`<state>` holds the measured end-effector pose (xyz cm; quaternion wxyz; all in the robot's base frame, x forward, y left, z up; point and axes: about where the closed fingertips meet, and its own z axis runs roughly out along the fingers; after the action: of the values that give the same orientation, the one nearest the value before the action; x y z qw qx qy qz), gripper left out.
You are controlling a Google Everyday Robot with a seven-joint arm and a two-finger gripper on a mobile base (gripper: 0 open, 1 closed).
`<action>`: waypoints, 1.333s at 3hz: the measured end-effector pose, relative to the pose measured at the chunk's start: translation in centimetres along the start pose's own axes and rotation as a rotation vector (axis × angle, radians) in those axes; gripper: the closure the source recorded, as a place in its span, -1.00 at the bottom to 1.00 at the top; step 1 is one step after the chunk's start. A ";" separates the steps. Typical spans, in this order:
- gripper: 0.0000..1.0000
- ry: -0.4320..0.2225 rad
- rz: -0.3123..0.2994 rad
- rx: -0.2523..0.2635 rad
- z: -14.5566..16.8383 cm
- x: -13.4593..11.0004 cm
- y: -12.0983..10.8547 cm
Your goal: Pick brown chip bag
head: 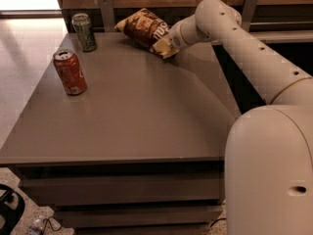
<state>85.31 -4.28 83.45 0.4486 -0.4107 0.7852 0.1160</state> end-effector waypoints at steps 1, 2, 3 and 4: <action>1.00 0.000 0.000 0.000 0.0 0.0 0.0; 1.00 0.000 0.000 0.000 0.0 0.0 0.0; 1.00 0.000 0.000 0.000 0.0 0.0 0.0; 1.00 -0.002 -0.002 0.000 -0.1 -0.1 0.0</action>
Offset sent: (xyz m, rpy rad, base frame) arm -0.0304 0.0008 0.1036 0.0340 -0.1548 0.1622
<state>85.27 -4.27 83.59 0.4493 -0.4115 0.7844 0.1160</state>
